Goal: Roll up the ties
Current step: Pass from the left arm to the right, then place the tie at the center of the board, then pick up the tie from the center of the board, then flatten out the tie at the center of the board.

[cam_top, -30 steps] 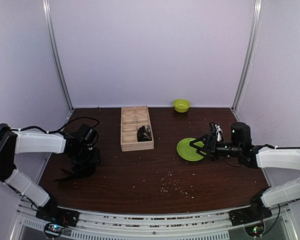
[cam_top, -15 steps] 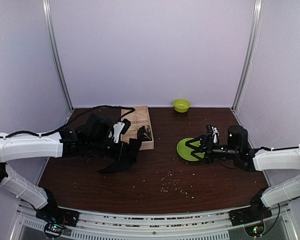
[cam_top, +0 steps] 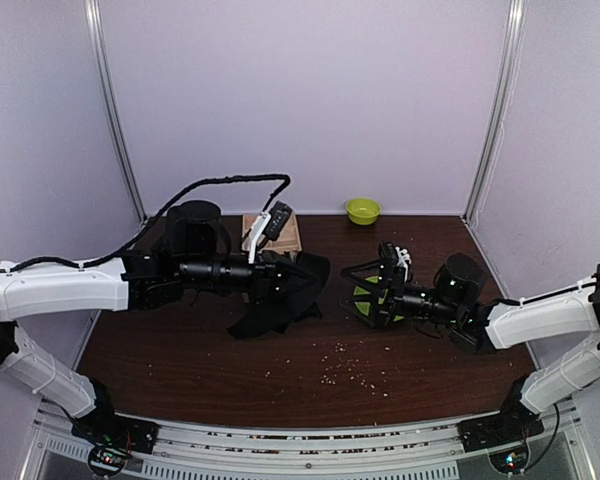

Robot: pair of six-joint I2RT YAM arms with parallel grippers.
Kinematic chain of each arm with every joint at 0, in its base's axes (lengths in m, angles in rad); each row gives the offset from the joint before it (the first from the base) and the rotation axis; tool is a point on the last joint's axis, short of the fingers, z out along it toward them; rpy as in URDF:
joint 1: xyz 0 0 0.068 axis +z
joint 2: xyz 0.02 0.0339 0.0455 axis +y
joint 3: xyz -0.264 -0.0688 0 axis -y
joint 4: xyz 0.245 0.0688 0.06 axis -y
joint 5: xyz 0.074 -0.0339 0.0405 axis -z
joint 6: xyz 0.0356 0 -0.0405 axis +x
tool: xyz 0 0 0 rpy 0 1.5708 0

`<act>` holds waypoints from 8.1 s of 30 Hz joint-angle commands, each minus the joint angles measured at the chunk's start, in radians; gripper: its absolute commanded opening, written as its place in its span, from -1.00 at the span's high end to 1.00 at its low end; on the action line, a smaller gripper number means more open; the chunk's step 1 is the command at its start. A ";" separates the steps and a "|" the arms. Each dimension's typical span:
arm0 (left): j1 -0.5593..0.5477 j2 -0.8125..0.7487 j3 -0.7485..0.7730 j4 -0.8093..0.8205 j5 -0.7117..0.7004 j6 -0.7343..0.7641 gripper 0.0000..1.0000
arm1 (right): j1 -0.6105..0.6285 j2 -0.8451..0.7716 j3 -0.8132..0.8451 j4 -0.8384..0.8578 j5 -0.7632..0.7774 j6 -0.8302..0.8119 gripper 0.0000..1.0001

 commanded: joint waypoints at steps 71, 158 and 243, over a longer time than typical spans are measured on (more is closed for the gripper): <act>0.173 -0.116 -0.100 -0.148 -0.402 0.035 -0.96 | -0.017 -0.405 0.560 -1.662 1.112 -1.145 1.00; -0.104 -0.158 0.307 -0.433 -0.399 0.596 1.00 | 0.012 -0.345 0.252 -0.950 0.298 -1.010 -0.75; -0.075 -0.053 -0.434 -0.069 -1.020 -0.134 0.21 | 0.066 0.290 0.634 -1.742 0.578 -1.245 -0.15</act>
